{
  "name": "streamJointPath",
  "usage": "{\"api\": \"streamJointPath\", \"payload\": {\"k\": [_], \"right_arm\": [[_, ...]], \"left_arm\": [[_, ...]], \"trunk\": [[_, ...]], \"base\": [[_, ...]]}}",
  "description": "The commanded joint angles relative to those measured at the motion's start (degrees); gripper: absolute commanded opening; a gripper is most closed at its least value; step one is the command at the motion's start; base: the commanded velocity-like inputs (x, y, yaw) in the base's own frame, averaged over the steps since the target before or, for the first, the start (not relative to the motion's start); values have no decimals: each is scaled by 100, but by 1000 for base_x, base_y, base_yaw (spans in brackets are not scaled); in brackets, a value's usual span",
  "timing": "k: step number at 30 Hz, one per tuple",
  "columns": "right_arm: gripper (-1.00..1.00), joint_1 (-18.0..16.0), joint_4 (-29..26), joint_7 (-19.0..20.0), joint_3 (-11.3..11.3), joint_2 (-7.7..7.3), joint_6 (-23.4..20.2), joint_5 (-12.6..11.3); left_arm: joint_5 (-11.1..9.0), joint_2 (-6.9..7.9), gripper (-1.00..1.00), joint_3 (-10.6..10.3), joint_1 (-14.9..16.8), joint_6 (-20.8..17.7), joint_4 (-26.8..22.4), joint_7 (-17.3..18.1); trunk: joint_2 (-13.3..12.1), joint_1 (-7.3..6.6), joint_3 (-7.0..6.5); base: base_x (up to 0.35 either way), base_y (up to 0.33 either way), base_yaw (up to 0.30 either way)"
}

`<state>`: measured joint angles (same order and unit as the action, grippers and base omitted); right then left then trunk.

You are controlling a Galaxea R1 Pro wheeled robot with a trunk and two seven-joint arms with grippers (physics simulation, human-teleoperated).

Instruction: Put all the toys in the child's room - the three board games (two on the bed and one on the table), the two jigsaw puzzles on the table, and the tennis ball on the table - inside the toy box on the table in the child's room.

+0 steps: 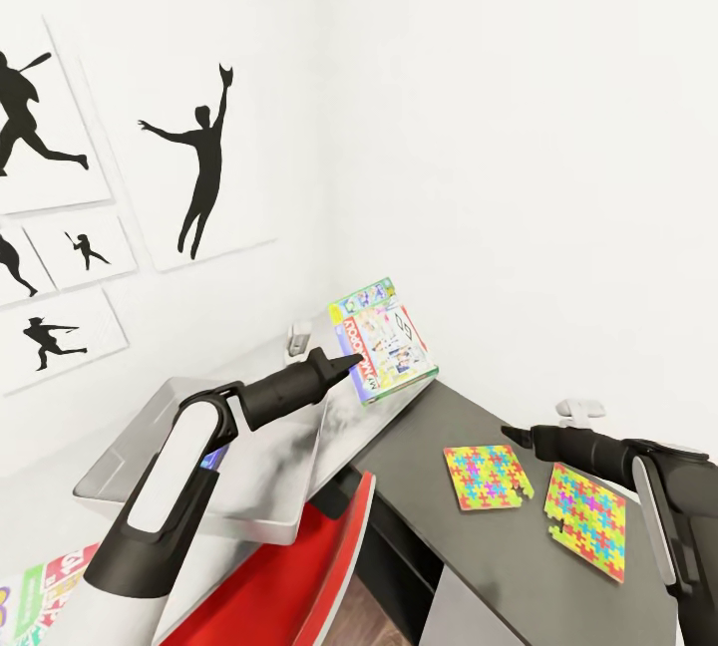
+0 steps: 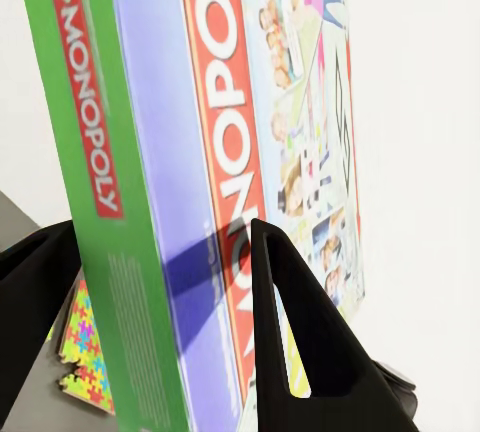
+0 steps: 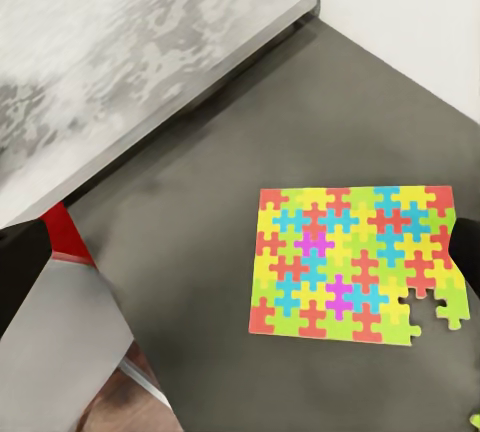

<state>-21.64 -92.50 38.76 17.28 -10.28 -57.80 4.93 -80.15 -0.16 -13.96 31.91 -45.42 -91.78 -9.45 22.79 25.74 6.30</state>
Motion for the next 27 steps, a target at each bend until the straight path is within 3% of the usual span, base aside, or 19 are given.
{"api": "streamJointPath", "payload": {"k": [1, 19, 27], "right_arm": [[100, -7, -5, 53, 5, 0, -20, 52], [100, -7, -5, 58, 3, 0, -14, 52], [100, -7, -5, 54, 3, 0, -15, 52]], "left_arm": [[-59, -2, -100, 2, 6, -14, -6, -66], [-23, -1, -100, 1, -10, 3, -10, -86], [7, -1, -100, -8, -16, 6, -7, -118]], "trunk": [[13, 4, 13], [13, 4, 13], [13, 4, 13]], "base": [[1, 0, 0], [0, 87, 2], [0, 10, 165]]}}
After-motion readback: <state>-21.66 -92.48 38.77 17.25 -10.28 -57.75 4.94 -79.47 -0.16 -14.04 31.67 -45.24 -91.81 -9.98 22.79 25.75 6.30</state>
